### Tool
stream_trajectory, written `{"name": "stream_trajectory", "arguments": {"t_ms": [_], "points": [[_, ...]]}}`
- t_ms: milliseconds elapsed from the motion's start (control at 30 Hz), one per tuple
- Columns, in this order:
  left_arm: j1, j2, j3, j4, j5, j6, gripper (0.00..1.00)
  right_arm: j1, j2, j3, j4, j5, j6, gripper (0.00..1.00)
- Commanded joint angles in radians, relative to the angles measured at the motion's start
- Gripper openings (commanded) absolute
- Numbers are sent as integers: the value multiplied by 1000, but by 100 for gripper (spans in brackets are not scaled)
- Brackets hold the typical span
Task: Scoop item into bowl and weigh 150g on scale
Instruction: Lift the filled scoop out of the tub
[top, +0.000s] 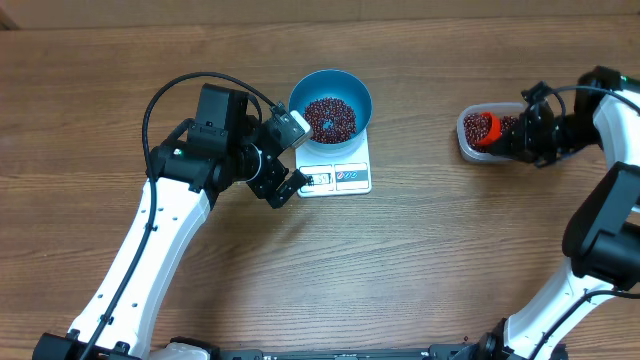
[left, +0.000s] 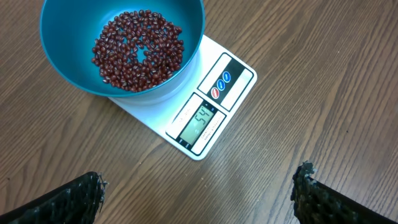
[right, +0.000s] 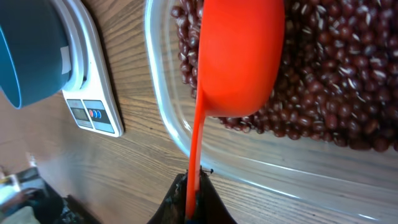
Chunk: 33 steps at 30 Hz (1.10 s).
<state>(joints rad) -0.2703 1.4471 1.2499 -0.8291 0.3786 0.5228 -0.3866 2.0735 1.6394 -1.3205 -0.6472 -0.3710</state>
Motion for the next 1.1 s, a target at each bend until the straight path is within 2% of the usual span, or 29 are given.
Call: {"name": "stream_trajectory", "arguments": {"t_ms": [0, 300, 433, 1067], "points": [[2, 4, -5, 2, 6, -14, 100, -31, 10, -49, 21, -92, -31, 4], [2, 4, -5, 2, 6, -14, 99, -110, 10, -96, 51, -258, -32, 4], [2, 4, -5, 2, 6, -14, 100, -131, 10, -96, 27, -349, -90, 4], [2, 4, -5, 2, 6, -14, 100, -169, 10, -96, -45, -492, -136, 4]]}}
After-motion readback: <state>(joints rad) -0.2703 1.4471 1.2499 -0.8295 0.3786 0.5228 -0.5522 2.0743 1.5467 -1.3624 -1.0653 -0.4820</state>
